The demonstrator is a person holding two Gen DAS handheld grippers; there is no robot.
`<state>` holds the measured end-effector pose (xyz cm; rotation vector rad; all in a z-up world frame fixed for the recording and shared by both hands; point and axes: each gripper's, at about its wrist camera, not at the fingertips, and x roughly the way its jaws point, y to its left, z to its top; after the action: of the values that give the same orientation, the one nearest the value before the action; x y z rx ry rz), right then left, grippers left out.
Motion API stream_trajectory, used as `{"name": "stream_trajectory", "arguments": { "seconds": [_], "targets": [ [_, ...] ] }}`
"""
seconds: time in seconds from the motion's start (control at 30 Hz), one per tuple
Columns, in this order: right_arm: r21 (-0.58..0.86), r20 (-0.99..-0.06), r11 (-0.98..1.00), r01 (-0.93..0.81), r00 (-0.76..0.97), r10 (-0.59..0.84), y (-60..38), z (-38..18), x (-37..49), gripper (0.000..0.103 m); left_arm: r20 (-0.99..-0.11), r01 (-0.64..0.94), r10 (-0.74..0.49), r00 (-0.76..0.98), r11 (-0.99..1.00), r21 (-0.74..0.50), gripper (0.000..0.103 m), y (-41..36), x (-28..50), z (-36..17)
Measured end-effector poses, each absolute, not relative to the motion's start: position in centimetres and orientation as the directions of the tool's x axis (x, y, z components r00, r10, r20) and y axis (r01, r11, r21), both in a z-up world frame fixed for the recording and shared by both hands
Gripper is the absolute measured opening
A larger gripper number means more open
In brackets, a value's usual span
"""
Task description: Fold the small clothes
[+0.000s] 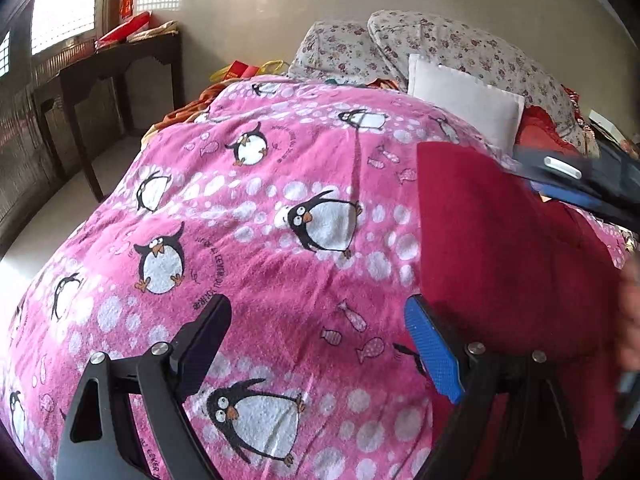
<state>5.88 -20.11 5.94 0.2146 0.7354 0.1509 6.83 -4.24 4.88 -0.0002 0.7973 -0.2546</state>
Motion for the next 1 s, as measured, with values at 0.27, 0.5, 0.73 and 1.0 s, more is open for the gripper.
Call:
{"name": "stream_trajectory", "arguments": {
  "seconds": [0.27, 0.5, 0.73, 1.0],
  "targets": [
    [-0.066, -0.737, 0.884, 0.463, 0.575, -0.357, -35.4, 5.3, -7.2, 0.080, -0.701, 0.221, -0.213, 0.680, 0.972, -0.081, 0.088, -5.0, 6.3, 5.9],
    [0.016, -0.686, 0.924, 0.382, 0.676, -0.267, -35.7, 6.0, -7.5, 0.005, -0.677, 0.183, -0.143, 0.722, 0.983, -0.013, 0.088, -5.7, 6.3, 8.3],
    [-0.067, -0.696, 0.855, 0.515, 0.590, -0.410, -38.4, 5.5, -7.3, 0.005, -0.670, 0.204, -0.143, 0.728, 0.979, 0.013, 0.088, -9.1, 7.2, 9.2],
    [0.041, -0.724, 0.824, 0.565, 0.585, -0.365, -40.3, 5.2, -9.3, 0.056, -0.679, 0.253, -0.120, 0.724, 0.962, 0.100, 0.088, -14.7, 9.1, 8.0]
  ]
}}
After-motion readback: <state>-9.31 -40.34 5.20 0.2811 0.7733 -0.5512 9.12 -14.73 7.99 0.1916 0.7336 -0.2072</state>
